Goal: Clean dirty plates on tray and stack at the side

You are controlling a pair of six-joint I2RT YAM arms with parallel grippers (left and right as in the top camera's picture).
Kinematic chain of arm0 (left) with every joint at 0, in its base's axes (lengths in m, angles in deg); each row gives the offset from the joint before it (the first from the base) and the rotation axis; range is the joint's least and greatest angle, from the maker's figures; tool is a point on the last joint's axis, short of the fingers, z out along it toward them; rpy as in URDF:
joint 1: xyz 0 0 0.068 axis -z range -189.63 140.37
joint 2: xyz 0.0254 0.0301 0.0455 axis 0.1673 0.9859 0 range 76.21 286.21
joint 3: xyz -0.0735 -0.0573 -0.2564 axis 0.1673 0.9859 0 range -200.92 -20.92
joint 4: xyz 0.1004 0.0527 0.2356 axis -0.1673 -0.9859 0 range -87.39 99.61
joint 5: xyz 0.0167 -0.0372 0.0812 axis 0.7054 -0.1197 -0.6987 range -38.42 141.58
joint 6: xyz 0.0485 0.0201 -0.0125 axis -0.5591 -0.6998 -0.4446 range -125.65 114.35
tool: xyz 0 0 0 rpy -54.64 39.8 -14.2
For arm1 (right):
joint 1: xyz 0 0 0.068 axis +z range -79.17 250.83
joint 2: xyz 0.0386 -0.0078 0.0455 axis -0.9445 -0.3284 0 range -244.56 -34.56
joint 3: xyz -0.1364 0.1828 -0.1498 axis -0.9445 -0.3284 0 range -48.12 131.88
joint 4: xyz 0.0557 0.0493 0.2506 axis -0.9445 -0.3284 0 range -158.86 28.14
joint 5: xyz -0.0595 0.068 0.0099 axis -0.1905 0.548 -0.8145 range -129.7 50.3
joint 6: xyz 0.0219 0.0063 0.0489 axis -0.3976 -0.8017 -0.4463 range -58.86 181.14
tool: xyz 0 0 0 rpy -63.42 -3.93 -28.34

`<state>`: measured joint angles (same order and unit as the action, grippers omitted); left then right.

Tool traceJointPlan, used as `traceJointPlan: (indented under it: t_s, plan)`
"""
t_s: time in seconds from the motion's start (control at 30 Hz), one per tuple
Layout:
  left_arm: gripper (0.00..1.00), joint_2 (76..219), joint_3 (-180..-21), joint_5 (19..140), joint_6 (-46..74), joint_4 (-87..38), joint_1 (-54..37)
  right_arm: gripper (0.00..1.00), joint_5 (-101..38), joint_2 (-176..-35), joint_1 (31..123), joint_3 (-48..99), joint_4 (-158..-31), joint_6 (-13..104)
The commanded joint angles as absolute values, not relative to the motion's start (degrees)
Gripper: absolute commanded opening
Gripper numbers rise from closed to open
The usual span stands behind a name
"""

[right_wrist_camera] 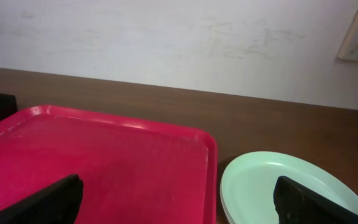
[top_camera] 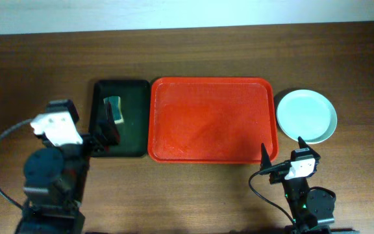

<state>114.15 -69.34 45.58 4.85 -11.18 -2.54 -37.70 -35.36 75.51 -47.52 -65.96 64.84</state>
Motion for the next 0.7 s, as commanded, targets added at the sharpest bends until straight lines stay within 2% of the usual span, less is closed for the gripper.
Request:
traceJointPlan:
  t_s: [0.0,0.2,0.33,0.67]
  plan:
    - [0.99,109.12,-57.74,45.36,4.98,-0.76,-2.78,0.98,-36.98,-34.81,75.21,-47.80,-66.18,65.22]
    - [0.99,101.97,-41.61,45.36,4.98,16.05,-2.78,0.98,-36.98,-34.81,75.21,-47.80,-66.18,65.22]
    - [0.99,98.19,-34.41,45.29,4.98,22.52,-2.78,0.98,-36.98,-34.81,75.21,-47.80,-66.18,65.22]
    - [0.99,89.58,-23.90,44.68,4.96,24.60,-2.85,0.98,-36.96,-34.81,75.21,-47.80,-66.18,65.22]
